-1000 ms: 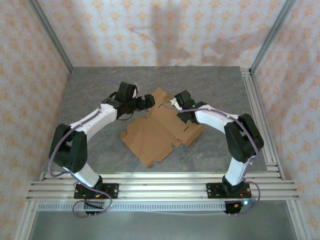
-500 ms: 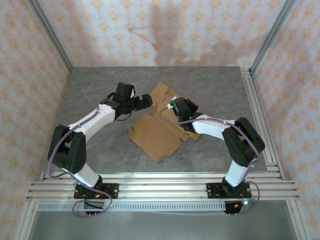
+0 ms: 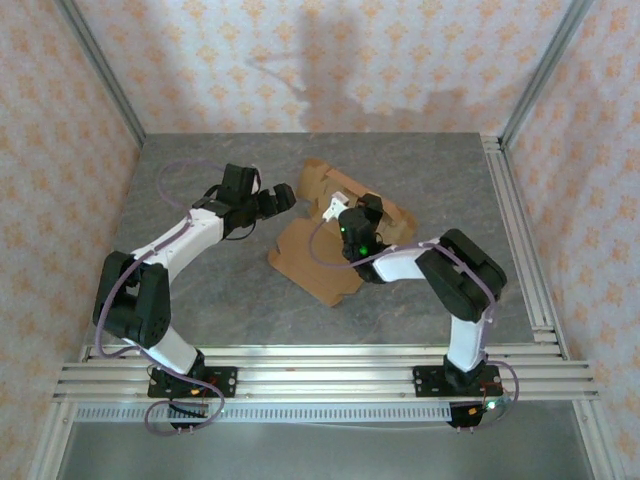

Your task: Fold the paper box

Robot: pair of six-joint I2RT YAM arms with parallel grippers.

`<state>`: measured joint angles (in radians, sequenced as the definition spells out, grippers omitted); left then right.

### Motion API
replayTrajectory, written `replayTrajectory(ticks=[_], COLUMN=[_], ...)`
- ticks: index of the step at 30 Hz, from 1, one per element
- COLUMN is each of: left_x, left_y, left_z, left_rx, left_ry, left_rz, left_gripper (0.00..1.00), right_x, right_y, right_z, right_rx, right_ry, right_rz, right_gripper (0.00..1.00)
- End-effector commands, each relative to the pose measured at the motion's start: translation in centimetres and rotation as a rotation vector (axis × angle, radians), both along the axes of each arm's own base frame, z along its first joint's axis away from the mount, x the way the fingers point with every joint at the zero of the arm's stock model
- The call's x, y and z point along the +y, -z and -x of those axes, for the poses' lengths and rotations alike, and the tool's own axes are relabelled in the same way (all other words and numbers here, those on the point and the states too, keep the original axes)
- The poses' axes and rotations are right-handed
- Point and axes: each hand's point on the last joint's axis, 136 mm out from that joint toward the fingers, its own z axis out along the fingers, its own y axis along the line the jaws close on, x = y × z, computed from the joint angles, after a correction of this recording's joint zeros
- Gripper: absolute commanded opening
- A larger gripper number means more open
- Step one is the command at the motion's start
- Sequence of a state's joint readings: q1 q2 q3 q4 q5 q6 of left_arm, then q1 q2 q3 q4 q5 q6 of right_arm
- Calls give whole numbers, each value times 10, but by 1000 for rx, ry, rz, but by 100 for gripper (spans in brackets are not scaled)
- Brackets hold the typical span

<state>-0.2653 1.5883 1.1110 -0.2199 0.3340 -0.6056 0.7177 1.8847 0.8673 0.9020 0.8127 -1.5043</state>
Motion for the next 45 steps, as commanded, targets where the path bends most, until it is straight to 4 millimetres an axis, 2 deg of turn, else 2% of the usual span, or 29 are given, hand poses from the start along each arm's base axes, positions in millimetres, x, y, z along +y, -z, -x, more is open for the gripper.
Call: replayTrajectory(ticks=[1,10,14,18,22,25,27,30,35,40,45], left_x=[6,17,22,30,44,47,40,20,3,-21,-49], left_y=[-12,-7,-9,-7,-2,6,19,25,35,41,54], left_z=[-2,-5,-15,-36,-63,-84,-99,-117,-133,-135,-125], left_rx=[-34,-25,-26,-9,11,38,66,71,99,133,189], left_ry=[-17,-37,-60,-88,-134,-125,-87,12,89,194,297], left_rz=[19,28,39,52,84,100,118,180,211,198,188], left_gripper=[100,100,100,100,93,86,81,76,69,67,67], right_x=[0,17,20,19,17,17,18,19,21,24,26], right_y=[-17,-8,-4,-4,-4,-6,-5,-4,-3,0,0], right_z=[3,13,18,22,25,29,31,33,31,29,28], right_rx=[-104,-130,-123,-121,-114,-105,-92,-78,-83,-86,-85], right_ry=[30,-6,-13,-15,-24,-36,-52,-66,-70,-74,-79], right_rz=[26,75,82,82,74,52,42,32,35,41,32], right_gripper=[0,0,0,0,0,0,0,0,0,0,0])
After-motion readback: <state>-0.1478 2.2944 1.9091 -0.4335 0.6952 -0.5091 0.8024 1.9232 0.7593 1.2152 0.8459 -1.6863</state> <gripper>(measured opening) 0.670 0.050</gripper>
